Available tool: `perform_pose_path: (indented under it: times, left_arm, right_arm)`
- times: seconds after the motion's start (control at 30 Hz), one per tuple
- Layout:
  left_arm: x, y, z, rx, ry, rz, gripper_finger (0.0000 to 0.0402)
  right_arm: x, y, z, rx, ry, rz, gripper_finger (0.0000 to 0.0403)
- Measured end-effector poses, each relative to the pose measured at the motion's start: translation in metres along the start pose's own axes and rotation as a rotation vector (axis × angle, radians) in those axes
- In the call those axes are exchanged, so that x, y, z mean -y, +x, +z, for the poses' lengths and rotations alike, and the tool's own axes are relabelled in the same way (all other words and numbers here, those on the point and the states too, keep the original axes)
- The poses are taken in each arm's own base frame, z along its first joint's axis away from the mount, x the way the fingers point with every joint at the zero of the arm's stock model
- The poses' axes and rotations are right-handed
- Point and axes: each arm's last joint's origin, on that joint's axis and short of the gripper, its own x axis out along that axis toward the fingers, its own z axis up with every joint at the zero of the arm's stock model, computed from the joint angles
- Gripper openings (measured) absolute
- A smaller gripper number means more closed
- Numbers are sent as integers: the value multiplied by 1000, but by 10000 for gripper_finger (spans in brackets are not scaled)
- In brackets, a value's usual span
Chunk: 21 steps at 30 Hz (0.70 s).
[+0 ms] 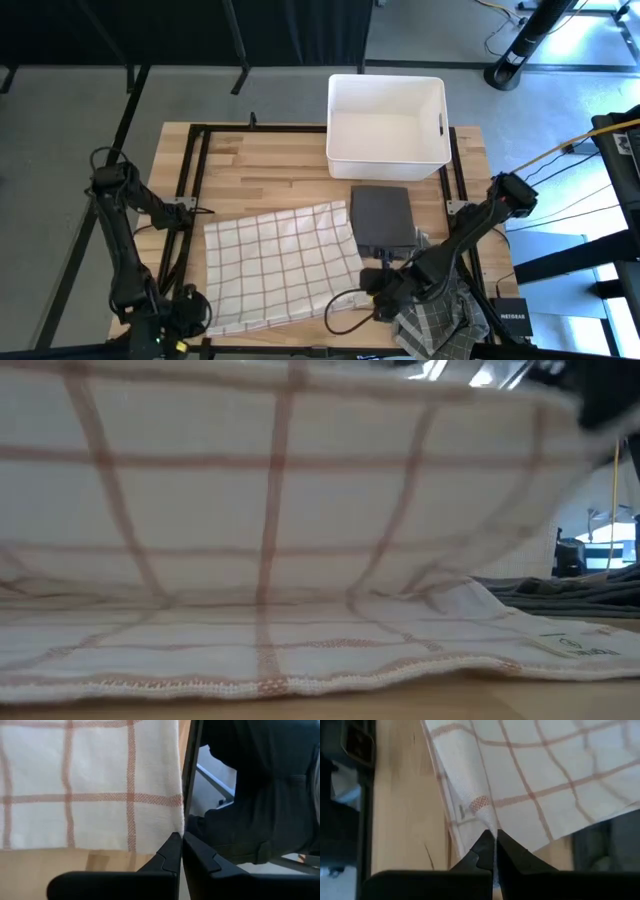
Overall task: Fold towel
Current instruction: Fold the white towel
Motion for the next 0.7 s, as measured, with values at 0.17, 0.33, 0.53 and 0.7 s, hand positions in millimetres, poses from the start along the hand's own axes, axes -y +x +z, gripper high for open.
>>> perform_pose_path:
  times: [0.17, 0.33, 0.53, 0.7]
  left_arm:
    - [2, 17, -7, -21, 10, 32, 5]
    - [5, 33, -13, -30, 6, 35, 5]
    - [5, 50, -20, -53, -12, 63, 5]
    - [2, 59, -22, -60, -19, 101, 7]
  right_arm:
    - [-4, 20, -6, -64, -19, -10, 10]
    - [-4, 26, -9, -105, -26, -14, 10]
    - [-4, 26, -9, -103, 0, -15, 10]
    - [-4, 30, -11, -121, -6, -28, 10]
